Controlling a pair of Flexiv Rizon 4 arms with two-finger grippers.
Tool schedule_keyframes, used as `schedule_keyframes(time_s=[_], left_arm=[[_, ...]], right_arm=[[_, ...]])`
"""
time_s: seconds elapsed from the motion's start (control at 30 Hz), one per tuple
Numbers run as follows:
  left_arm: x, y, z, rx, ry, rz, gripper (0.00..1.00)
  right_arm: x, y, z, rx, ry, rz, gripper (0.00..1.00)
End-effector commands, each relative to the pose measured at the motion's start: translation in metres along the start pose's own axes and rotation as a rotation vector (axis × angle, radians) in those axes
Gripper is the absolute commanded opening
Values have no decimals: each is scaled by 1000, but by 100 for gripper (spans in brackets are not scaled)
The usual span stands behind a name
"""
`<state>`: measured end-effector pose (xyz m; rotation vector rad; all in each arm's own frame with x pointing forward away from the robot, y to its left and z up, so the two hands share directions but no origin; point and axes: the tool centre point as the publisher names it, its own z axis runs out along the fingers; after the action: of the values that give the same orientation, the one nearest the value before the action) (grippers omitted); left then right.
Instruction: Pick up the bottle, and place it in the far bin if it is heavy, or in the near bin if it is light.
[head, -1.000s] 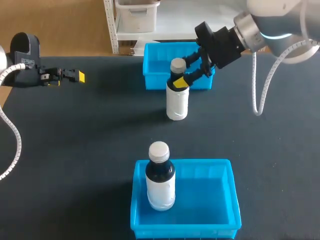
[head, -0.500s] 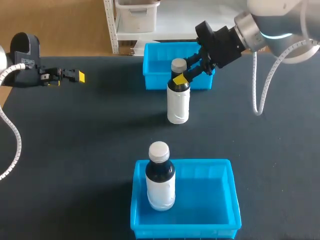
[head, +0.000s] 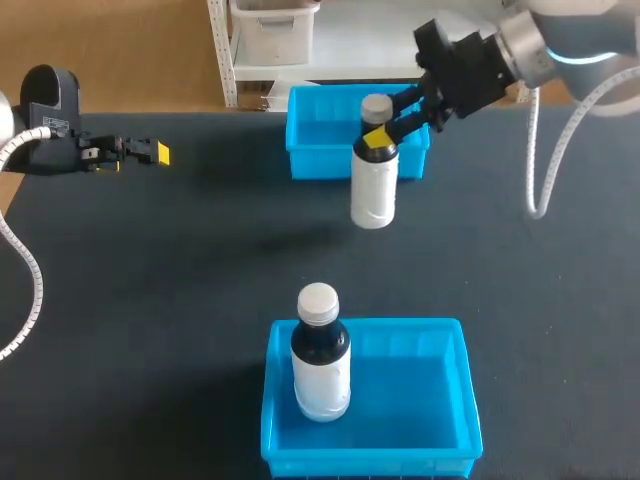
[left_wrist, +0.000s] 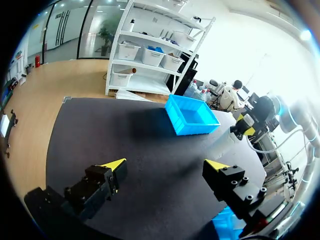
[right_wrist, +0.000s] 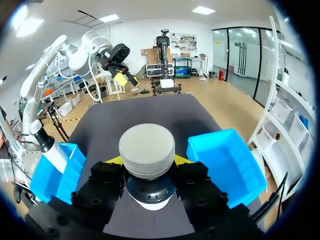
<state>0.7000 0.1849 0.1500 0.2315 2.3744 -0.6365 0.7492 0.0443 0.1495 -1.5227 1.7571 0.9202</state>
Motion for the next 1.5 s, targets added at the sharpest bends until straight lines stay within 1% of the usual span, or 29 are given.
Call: schedule_keyframes(time_s=[0.03, 0.3, 0.53, 0.73, 0.87, 0.97, 1.17, 1.33, 1.5], left_arm=[[0, 0, 0, 0, 0, 0, 100], [0, 0, 0, 0, 0, 0, 100], [0, 0, 0, 0, 0, 0, 100], [0, 0, 0, 0, 0, 0, 100], [0, 0, 0, 0, 0, 0, 100], [0, 0, 0, 0, 0, 0, 100], [0, 0, 0, 0, 0, 0, 100], [0, 0, 0, 0, 0, 0, 100], [0, 0, 0, 0, 0, 0, 100]], right_arm=[[2, 13, -26, 51, -2, 8, 0], [12, 14, -58, 115, 1, 40, 0], [19, 17, -83, 128, -6, 42, 0], [27, 21, -106, 58, -14, -25, 0], [31, 26, -123, 59, 10, -46, 0], [33, 34, -137, 45, 24, -74, 0], [32, 54, -157, -69, -7, -171, 0], [26, 71, -165, -128, -22, -241, 0], [19, 90, -166, -184, -28, -285, 0]])
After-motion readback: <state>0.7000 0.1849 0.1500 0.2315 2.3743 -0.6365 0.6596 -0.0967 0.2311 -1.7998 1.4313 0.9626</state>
